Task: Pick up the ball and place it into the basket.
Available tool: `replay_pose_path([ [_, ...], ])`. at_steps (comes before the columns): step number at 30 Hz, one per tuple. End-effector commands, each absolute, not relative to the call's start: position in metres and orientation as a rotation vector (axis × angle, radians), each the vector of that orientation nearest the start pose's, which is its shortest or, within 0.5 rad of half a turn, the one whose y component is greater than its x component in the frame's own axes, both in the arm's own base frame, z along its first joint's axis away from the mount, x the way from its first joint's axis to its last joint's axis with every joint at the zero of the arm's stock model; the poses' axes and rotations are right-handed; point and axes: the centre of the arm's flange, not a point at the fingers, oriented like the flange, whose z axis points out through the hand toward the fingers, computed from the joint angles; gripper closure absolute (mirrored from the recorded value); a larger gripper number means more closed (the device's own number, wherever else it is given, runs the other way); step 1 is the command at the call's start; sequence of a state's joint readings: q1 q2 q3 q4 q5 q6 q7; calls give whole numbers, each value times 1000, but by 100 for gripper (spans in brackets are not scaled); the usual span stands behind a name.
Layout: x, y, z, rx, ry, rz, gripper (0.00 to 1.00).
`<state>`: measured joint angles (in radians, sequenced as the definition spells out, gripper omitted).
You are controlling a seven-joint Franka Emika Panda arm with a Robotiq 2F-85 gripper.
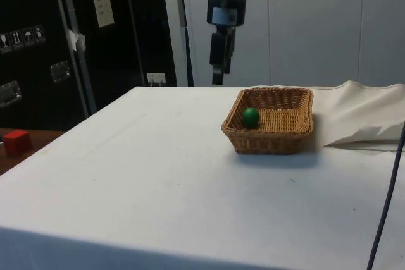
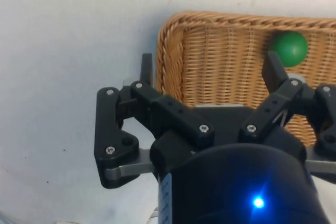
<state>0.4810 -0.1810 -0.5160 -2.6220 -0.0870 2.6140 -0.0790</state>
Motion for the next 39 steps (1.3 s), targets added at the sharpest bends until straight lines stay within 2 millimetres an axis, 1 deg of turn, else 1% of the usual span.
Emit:
replay_pose_path([
  [1,443,-8,321,-3118,-179,-233,0],
  [7,449,2,335,-3115,-194,-224,0],
  [10,450,5,338,-3096,-202,-221,0],
  [14,454,10,346,-3112,-188,-180,0],
  [27,464,16,364,-3122,-140,-82,0],
  [28,462,16,364,-3115,-152,-100,0],
  [39,472,22,381,-3135,-104,-20,0],
])
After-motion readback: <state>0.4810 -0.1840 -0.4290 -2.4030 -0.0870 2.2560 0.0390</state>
